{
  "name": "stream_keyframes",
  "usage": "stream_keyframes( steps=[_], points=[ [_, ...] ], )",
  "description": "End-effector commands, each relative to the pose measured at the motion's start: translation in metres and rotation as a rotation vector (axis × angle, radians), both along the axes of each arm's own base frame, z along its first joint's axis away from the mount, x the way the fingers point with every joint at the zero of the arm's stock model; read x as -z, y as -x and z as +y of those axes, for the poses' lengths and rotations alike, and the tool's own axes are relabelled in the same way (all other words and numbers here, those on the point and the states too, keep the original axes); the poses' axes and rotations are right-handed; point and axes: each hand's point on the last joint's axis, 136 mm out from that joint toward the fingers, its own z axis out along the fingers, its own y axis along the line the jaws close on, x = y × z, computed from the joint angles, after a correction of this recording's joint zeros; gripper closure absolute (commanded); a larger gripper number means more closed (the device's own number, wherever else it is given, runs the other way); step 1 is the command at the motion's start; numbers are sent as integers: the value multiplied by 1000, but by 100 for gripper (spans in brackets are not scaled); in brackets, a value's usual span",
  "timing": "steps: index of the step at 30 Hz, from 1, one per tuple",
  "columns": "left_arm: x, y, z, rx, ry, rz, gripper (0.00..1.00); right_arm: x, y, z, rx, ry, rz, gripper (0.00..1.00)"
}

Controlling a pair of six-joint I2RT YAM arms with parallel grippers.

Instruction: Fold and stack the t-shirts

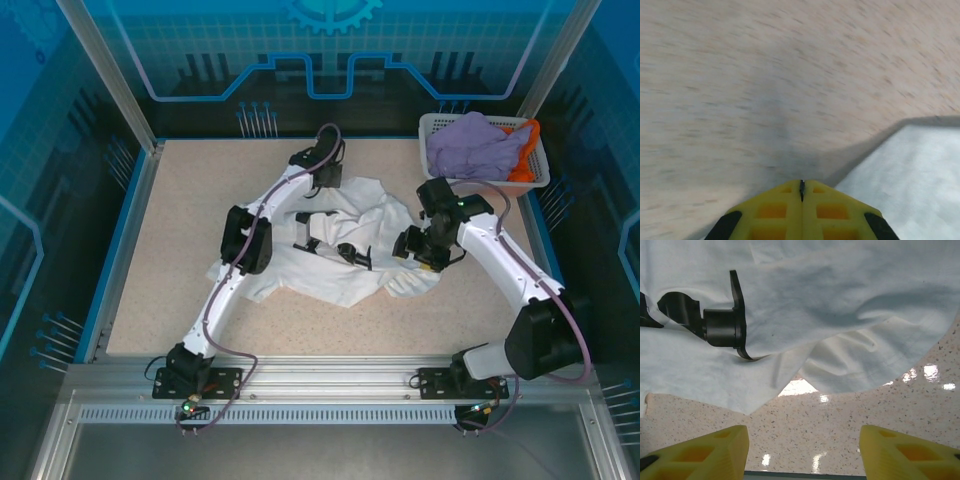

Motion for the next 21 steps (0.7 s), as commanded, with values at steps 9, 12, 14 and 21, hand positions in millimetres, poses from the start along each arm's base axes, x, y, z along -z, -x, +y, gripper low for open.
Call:
stream_keyframes(
  steps=[9, 12, 14, 21],
  points=[
    [-149, -17, 255, -625, -40, -286, 65, 2, -70, 24, -64, 17, -35, 37],
    [-129, 0, 275, -681, -71, -170, 19, 8, -97, 36, -81, 14, -39, 36],
    [-128, 12, 276, -680, -83, -133, 3, 13, -113, 45, -91, 13, -30, 36],
    [-120, 83, 217, -569, 145, -34, 2, 50, -159, 83, -182, 105, 14, 39]
  ],
)
